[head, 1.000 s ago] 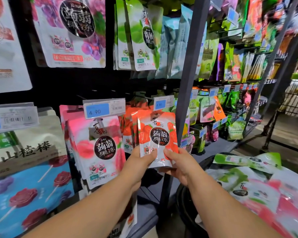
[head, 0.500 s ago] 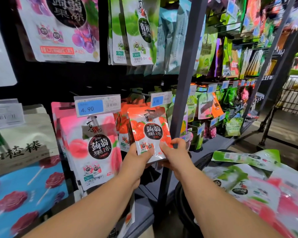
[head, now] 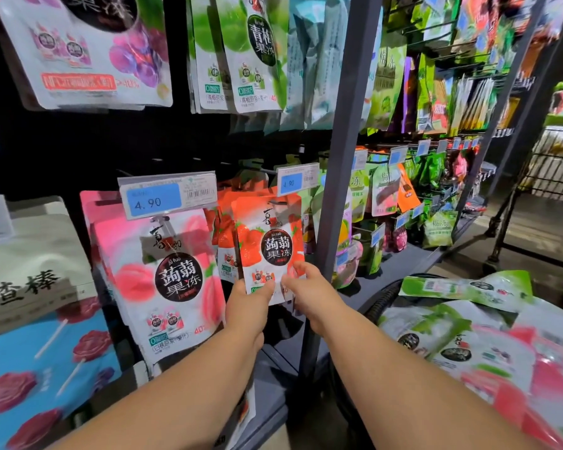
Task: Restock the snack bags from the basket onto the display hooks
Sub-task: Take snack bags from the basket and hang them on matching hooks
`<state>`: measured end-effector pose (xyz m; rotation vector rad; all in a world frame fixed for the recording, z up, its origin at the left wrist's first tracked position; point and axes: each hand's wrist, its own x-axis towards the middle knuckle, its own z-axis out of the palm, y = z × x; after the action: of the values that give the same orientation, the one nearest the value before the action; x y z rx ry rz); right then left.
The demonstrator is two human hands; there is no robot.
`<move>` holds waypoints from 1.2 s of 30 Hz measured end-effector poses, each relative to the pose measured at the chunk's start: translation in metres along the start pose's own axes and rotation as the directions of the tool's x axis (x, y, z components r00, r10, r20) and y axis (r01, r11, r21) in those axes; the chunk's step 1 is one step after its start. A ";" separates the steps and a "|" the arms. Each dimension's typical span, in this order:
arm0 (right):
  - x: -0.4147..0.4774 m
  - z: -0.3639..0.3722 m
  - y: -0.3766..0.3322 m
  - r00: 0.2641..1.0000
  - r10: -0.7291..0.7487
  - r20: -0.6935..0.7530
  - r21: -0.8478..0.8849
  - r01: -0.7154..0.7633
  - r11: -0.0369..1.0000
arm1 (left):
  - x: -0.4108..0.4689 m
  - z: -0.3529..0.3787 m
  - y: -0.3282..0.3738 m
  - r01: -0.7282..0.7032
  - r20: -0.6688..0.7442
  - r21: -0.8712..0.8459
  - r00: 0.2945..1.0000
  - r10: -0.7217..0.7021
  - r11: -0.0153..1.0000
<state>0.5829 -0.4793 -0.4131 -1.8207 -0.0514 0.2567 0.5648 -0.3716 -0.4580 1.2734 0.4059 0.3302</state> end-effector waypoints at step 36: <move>-0.217 -0.221 0.008 0.925 -0.090 -0.369 -0.573 -0.150 0.805 | -0.176 0.097 0.009 -0.523 0.685 0.536 0.729 0.021 0.663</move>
<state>0.4148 -0.7279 -0.3353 -2.4773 0.1953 -0.1206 0.4544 -0.5320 -0.4070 2.1338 -0.3272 -0.0313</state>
